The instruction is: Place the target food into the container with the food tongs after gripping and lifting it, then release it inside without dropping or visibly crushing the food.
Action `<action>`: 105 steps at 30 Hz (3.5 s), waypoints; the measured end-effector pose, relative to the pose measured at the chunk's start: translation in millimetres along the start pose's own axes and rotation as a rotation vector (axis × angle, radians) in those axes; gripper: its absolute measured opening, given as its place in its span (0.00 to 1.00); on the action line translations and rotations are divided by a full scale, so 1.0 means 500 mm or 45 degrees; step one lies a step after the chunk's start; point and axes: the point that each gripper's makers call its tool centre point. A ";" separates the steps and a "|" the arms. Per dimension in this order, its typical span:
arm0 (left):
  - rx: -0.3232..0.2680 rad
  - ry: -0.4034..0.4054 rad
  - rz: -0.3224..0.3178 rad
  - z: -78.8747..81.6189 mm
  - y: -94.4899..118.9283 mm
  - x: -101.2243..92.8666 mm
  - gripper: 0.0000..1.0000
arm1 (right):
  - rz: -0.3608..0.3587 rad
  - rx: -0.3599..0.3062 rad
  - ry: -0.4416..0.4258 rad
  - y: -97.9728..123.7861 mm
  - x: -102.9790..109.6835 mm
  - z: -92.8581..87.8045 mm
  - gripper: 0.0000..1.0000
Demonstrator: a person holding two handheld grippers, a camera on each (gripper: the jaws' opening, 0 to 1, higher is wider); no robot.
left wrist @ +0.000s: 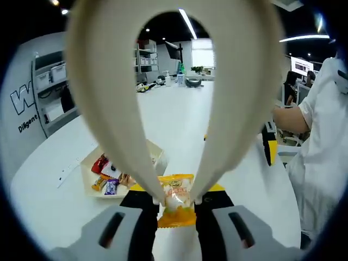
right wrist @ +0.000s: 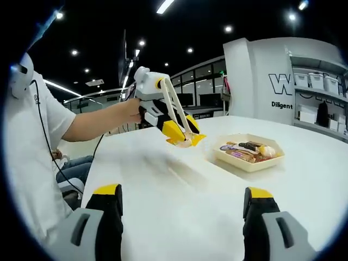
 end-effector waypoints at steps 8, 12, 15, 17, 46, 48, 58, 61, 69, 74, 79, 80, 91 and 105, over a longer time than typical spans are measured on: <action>0.000 0.017 0.036 0.019 -0.001 0.060 0.23 | 0.000 0.001 -0.011 0.000 -0.005 -0.006 0.93; -0.004 0.033 0.066 0.029 -0.014 0.099 0.23 | -0.002 -0.004 -0.015 0.002 -0.009 -0.006 0.93; -0.010 0.044 0.086 0.034 -0.023 0.114 0.23 | -0.004 -0.001 -0.014 0.004 -0.012 -0.008 0.93; -0.007 0.050 0.100 0.035 -0.034 0.126 0.23 | -0.006 -0.002 -0.015 0.007 -0.014 -0.008 0.93; 0.085 0.047 0.150 0.000 -0.127 0.265 0.26 | -0.061 0.006 -0.032 0.052 -0.045 -0.021 0.93; 0.089 0.059 0.137 -0.005 -0.129 0.263 0.27 | -0.060 0.006 -0.032 0.052 -0.044 -0.021 0.93; 0.071 0.074 0.156 0.001 -0.116 0.255 0.28 | -0.066 -0.003 -0.028 0.058 -0.040 -0.016 0.93; 0.053 0.076 0.165 0.007 -0.106 0.249 0.28 | -0.069 -0.004 -0.027 0.060 -0.039 -0.015 0.93; 0.002 0.093 0.172 0.007 -0.071 0.202 0.28 | -0.072 -0.008 -0.027 0.061 -0.034 -0.014 0.93; -0.021 0.105 0.184 -0.002 -0.043 0.172 0.28 | -0.069 -0.011 -0.029 0.060 -0.034 -0.012 0.92; -0.044 0.113 0.197 -0.010 -0.021 0.144 0.28 | -0.070 -0.005 -0.028 0.057 -0.034 -0.016 0.92; -0.048 0.116 0.198 -0.012 -0.017 0.140 0.28 | -0.071 -0.003 -0.027 0.056 -0.034 -0.017 0.92; -0.093 0.158 0.215 -0.046 0.031 0.077 0.29 | -0.052 -0.001 -0.023 0.041 -0.025 -0.019 0.92; -0.197 0.237 0.264 -0.079 0.101 0.014 0.29 | -0.047 0.002 -0.008 0.029 -0.030 -0.021 0.91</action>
Point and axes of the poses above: the point that each gripper's makers call its tool centre point, and the gripper's own axes: y roughly backward along the fingers, x roughly to its left, z roughly out of its top, and after that the axes turned 5 degrees about y, right-handed
